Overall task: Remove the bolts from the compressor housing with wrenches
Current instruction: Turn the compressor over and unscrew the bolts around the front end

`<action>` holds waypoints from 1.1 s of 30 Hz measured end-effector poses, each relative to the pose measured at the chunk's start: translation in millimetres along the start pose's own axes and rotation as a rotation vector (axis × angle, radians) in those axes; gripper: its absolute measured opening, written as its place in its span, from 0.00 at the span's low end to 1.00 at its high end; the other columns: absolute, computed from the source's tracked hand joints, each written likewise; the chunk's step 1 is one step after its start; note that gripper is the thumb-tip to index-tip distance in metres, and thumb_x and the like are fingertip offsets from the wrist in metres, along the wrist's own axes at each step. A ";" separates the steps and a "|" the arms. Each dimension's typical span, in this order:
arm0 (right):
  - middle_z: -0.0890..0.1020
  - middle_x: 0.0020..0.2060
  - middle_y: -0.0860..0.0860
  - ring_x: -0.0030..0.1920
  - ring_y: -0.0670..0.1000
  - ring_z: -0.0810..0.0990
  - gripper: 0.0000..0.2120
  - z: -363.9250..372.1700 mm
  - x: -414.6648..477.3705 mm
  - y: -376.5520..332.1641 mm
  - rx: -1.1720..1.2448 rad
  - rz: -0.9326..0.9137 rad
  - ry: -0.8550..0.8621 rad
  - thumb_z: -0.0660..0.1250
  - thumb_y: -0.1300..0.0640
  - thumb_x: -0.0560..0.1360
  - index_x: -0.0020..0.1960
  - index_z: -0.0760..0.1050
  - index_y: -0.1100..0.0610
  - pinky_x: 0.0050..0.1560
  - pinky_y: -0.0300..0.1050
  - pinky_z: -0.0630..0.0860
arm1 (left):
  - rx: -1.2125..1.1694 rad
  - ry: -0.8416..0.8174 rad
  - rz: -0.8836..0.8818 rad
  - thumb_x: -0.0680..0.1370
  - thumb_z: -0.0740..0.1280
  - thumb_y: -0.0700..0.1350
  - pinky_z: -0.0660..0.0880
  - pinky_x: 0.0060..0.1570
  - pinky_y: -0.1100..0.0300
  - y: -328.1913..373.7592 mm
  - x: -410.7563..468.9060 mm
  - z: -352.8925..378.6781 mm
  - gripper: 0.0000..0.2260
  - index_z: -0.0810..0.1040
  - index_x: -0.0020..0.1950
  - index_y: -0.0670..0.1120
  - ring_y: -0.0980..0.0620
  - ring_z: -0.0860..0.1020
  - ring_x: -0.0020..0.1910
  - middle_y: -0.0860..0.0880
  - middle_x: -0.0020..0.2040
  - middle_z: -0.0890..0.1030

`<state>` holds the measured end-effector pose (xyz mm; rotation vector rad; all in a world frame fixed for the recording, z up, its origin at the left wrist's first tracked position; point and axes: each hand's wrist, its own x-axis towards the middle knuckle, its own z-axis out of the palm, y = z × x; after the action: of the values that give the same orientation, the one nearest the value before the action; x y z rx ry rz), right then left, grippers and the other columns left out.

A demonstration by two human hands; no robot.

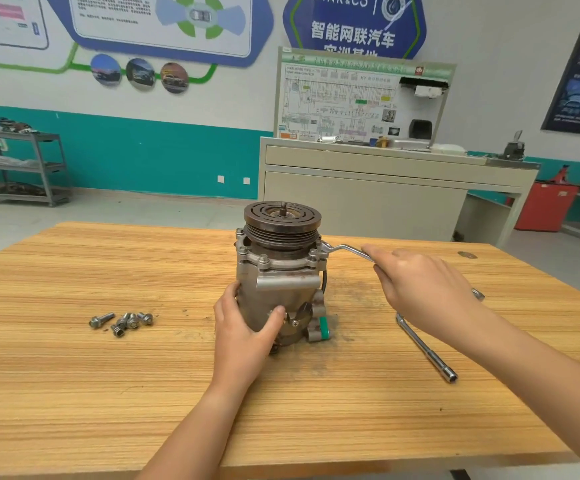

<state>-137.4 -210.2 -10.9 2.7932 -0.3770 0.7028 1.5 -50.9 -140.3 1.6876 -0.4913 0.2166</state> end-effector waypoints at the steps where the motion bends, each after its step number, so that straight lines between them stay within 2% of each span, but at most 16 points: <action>1: 0.78 0.48 0.50 0.46 0.56 0.77 0.21 1.6 1.7 -1.8 0.001 -0.002 0.003 0.52 0.56 0.80 0.72 0.56 0.46 0.41 0.47 0.74 | -0.001 -0.002 -0.002 0.70 0.72 0.51 0.63 0.58 0.64 -0.1 0.1 0.1 0.35 0.59 0.73 0.49 0.59 0.64 0.62 0.57 0.63 0.62; 4: 0.76 0.44 0.50 0.44 0.55 0.77 0.23 2.8 9.5 -8.9 -0.026 -0.039 0.016 0.52 0.57 0.80 0.73 0.54 0.44 0.36 0.44 0.70 | -0.007 -0.004 -0.001 0.70 0.72 0.51 0.63 0.57 0.63 0.0 0.6 0.3 0.35 0.59 0.73 0.50 0.59 0.65 0.62 0.57 0.63 0.62; 7: 0.70 0.38 0.48 0.39 0.53 0.72 0.25 -1.1 19.7 -13.5 -0.076 -0.054 0.014 0.54 0.58 0.80 0.73 0.53 0.41 0.32 0.42 0.65 | -0.007 -0.007 -0.003 0.70 0.72 0.51 0.64 0.59 0.62 -1.7 1.1 0.8 0.35 0.59 0.73 0.50 0.57 0.65 0.63 0.56 0.63 0.62; 9: 0.70 0.38 0.48 0.39 0.53 0.72 0.25 -2.7 21.9 -14.4 -0.082 -0.045 0.003 0.54 0.58 0.79 0.72 0.54 0.41 0.31 0.42 0.65 | -0.011 -0.003 -0.004 0.70 0.72 0.51 0.64 0.59 0.62 -2.4 1.6 1.2 0.35 0.59 0.73 0.49 0.57 0.65 0.64 0.56 0.63 0.63; 14: 0.74 0.41 0.50 0.46 0.55 0.76 0.24 -1.6 14.5 -19.9 -0.032 -0.052 -0.043 0.53 0.57 0.79 0.73 0.54 0.41 0.37 0.45 0.70 | -0.013 -0.001 -0.007 0.70 0.73 0.51 0.64 0.58 0.62 -3.5 2.3 1.5 0.35 0.59 0.73 0.49 0.56 0.66 0.64 0.55 0.64 0.63; 17: 0.77 0.42 0.50 0.43 0.56 0.77 0.22 -5.8 14.4 -18.4 -0.034 -0.031 0.008 0.53 0.57 0.79 0.71 0.57 0.43 0.34 0.45 0.70 | -0.024 -0.006 -0.006 0.70 0.72 0.52 0.64 0.59 0.62 -3.3 1.8 1.4 0.36 0.59 0.73 0.49 0.55 0.66 0.64 0.54 0.65 0.64; 20: 0.76 0.38 0.50 0.37 0.55 0.73 0.20 -11.2 17.5 -14.4 -0.110 0.023 0.026 0.54 0.58 0.79 0.68 0.60 0.43 0.25 0.41 0.61 | -0.023 -0.005 -0.007 0.70 0.72 0.52 0.64 0.59 0.62 -2.9 1.5 1.4 0.36 0.59 0.73 0.50 0.55 0.66 0.65 0.53 0.67 0.64; 22: 0.75 0.37 0.50 0.34 0.54 0.70 0.21 -12.8 18.3 -16.6 -0.164 0.031 -0.024 0.54 0.60 0.78 0.68 0.61 0.43 0.24 0.40 0.57 | -0.022 -0.005 -0.004 0.70 0.72 0.52 0.64 0.58 0.62 -2.7 1.8 1.3 0.35 0.59 0.73 0.50 0.55 0.66 0.64 0.55 0.65 0.63; 26: 0.65 0.29 0.47 0.26 0.48 0.61 0.25 -15.0 18.0 -23.0 -0.268 -0.018 -0.081 0.54 0.64 0.77 0.70 0.58 0.47 0.23 0.41 0.55 | -0.022 -0.003 -0.001 0.70 0.72 0.52 0.65 0.58 0.62 -2.4 1.4 1.2 0.35 0.59 0.73 0.50 0.56 0.66 0.64 0.56 0.64 0.63; 31: 0.62 0.27 0.50 0.25 0.49 0.59 0.24 -23.4 16.5 -43.9 -0.444 -0.124 -0.177 0.58 0.68 0.73 0.68 0.61 0.60 0.21 0.42 0.55 | -0.021 -0.005 -0.007 0.70 0.72 0.52 0.66 0.59 0.60 -1.1 1.3 1.1 0.35 0.59 0.72 0.51 0.55 0.66 0.64 0.55 0.64 0.63; 33: 0.62 0.26 0.49 0.24 0.49 0.60 0.20 -25.0 19.5 -43.9 -0.453 -0.150 -0.187 0.58 0.65 0.75 0.67 0.64 0.60 0.20 0.42 0.55 | -0.019 -0.002 -0.004 0.70 0.72 0.52 0.65 0.59 0.61 -1.4 1.3 0.9 0.35 0.60 0.72 0.50 0.55 0.66 0.64 0.54 0.65 0.63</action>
<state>-118.2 -165.5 12.9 2.4250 -0.3088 0.2783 3.1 -51.9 -141.1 1.6708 -0.4903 0.2070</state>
